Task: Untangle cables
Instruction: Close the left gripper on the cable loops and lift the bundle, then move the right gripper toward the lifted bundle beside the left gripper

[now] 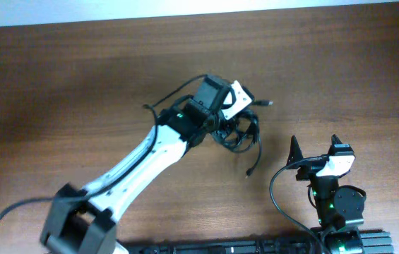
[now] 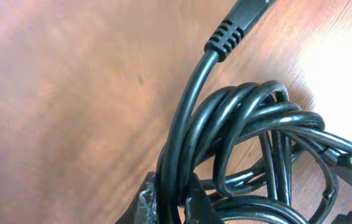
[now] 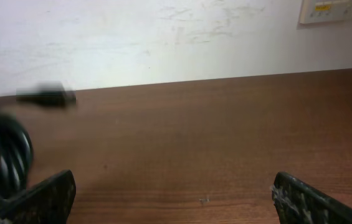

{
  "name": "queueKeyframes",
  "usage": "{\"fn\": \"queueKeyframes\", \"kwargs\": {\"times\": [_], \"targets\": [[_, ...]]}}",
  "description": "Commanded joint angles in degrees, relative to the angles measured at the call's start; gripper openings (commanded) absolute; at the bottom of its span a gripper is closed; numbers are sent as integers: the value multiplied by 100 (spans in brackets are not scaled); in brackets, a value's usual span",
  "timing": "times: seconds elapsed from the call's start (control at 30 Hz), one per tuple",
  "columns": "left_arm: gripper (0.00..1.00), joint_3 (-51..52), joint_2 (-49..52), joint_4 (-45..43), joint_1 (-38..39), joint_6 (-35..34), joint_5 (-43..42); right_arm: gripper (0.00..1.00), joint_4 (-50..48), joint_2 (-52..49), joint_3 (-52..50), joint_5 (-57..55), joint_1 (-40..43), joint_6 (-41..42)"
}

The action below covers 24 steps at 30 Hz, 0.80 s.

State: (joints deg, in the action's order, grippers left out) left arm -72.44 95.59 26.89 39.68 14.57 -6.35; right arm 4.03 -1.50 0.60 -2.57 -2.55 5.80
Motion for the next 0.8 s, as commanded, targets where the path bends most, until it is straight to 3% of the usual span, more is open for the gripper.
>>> {"fn": "queueKeyframes", "kwargs": {"times": [0.0, 0.17, 0.3, 0.43, 0.6, 0.77], "targets": [[0, -166, -525, -164, -35, 46, 17, 99, 28, 39, -28, -76, 33, -26], [0, -166, -839, -409, -35, -352, 42, 99, -278, 39, -15, 162, 33, 387], [0, -166, -992, -503, -35, -1228, 802, 99, -164, 39, 365, 975, 33, 713], [0, -166, -1058, -505, -35, -1810, 1239, 99, 748, 39, 1071, 1104, 33, 973], [0, -166, -1082, -586, -35, -2385, 1248, 99, 2553, 4, 2369, 1143, 33, 973], [0, -166, -1082, -592, -35, -3237, 1237, 99, 3414, -310, 3327, 1574, 33, 1119]]}}
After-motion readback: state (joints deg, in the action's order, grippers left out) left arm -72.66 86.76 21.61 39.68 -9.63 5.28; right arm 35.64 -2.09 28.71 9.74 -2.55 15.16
